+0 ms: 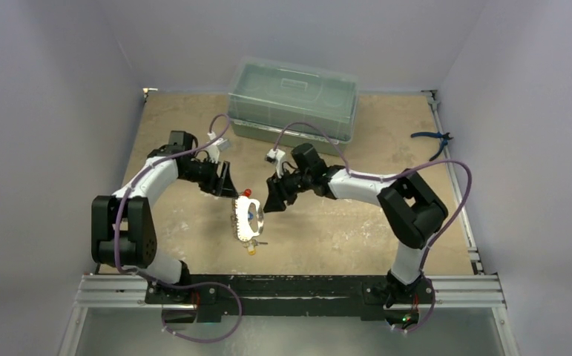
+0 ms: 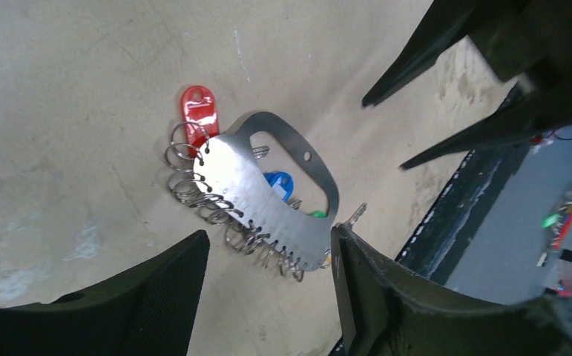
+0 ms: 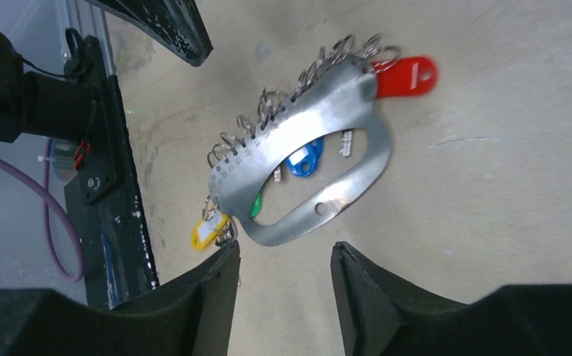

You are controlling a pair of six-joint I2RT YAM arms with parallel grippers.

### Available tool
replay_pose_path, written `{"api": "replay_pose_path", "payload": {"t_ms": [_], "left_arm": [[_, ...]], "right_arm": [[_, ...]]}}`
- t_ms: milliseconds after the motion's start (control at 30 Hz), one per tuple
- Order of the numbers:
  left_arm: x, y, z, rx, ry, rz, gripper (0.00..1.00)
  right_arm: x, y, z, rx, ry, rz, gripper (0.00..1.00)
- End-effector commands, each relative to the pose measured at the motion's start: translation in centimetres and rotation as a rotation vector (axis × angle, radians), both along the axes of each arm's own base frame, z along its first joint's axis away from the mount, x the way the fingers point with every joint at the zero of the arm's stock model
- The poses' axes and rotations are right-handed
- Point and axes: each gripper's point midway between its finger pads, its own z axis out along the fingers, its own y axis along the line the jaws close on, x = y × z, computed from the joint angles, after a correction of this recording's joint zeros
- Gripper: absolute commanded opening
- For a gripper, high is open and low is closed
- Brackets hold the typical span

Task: Remove the keys from the keyring

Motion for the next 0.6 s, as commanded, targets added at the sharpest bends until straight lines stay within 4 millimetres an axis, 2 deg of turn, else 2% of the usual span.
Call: {"api": "replay_pose_path", "payload": {"t_ms": [0,100,300,467,567], "left_arm": [[0.6,-0.9,-0.4,-0.055,0.102,0.073,0.62],[0.4,-0.5,-2.9,-0.023,0.199,0.093,0.62],[-0.1,-0.9,-5.3,-0.034,0.267,0.100,0.61],[-0.9,-3.2,-5.2,-0.129,0.263,0.021,0.54],[-0.6,-3.9,-4.6,-0.185,0.218,0.003,0.46]], "right_arm": [[-0.4,1.9,-0.9,-0.020,0.069,-0.030,0.51],[-1.1,2.4,-2.3,-0.034,0.121,-0.026,0.48],[-2.0,3.1,-4.4,-0.061,0.164,-0.021,0.46],[-2.0,3.3,-6.5,-0.091,0.218,-0.030,0.46],[-2.0,3.4,-7.6,-0.097,0.232,-0.030,0.43]]}}
